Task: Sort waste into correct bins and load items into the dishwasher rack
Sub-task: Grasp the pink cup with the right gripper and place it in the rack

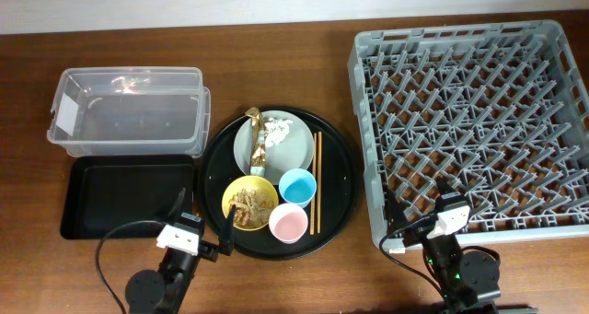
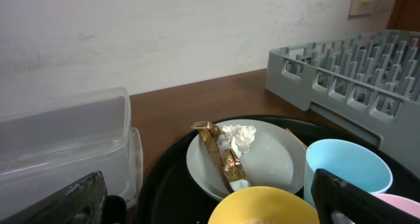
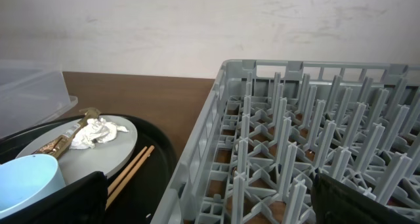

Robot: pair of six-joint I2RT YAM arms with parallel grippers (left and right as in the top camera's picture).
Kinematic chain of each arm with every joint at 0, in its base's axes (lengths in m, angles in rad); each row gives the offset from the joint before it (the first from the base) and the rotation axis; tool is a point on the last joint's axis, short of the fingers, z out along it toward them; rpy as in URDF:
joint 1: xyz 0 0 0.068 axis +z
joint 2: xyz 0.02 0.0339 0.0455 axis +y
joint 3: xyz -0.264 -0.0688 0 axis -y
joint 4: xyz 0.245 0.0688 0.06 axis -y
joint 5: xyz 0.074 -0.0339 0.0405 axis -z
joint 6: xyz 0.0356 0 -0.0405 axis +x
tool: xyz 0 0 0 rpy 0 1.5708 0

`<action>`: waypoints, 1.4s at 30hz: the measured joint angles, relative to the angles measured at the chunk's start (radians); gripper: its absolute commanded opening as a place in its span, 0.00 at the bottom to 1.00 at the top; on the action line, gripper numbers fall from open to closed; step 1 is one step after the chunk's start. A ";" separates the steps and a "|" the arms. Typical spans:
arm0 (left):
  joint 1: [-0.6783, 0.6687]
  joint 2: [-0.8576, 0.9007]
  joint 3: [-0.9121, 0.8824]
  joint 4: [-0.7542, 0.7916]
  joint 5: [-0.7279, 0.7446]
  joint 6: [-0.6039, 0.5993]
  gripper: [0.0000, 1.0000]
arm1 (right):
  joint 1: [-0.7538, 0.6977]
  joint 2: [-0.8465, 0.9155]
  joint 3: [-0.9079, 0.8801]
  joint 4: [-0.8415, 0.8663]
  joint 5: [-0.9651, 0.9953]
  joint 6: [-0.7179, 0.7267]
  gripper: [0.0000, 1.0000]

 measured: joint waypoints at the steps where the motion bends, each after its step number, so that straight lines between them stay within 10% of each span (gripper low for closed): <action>1: 0.000 0.000 0.000 0.000 0.000 0.000 0.99 | 0.000 0.000 0.000 0.000 0.000 0.000 0.98; 10: 0.000 0.000 0.000 0.008 0.000 0.000 0.99 | 0.000 0.000 0.000 0.003 0.000 0.000 0.99; 15: 0.000 0.000 0.004 0.072 0.254 -0.017 0.99 | 0.000 0.000 0.004 0.032 -0.180 0.016 0.98; 18: 0.000 0.004 0.112 0.031 0.294 -0.074 1.00 | 0.000 0.011 0.236 -0.257 -0.335 0.073 0.98; 24: -0.001 0.450 0.803 -0.678 0.269 -0.105 0.99 | 0.000 0.494 1.075 -0.958 -0.343 0.093 0.98; 28: -0.001 0.815 1.051 -1.008 0.302 -0.095 0.98 | 0.000 0.758 1.173 -1.118 -0.433 0.095 0.99; 31: -0.114 0.993 1.057 -1.068 0.344 -0.099 0.69 | 0.000 0.819 1.173 -1.143 -0.493 0.095 0.99; 35: -0.478 1.339 1.059 -1.004 -0.105 -0.295 0.45 | 0.000 0.818 1.175 -1.220 -0.504 0.096 0.99; 40: -0.543 1.587 1.059 -0.865 -0.203 -0.356 0.00 | 0.000 0.818 1.175 -1.268 -0.505 0.096 1.00; 42: -0.543 1.592 1.059 -0.862 -0.183 -0.362 0.00 | 0.000 0.818 1.175 -1.268 -0.508 0.096 0.99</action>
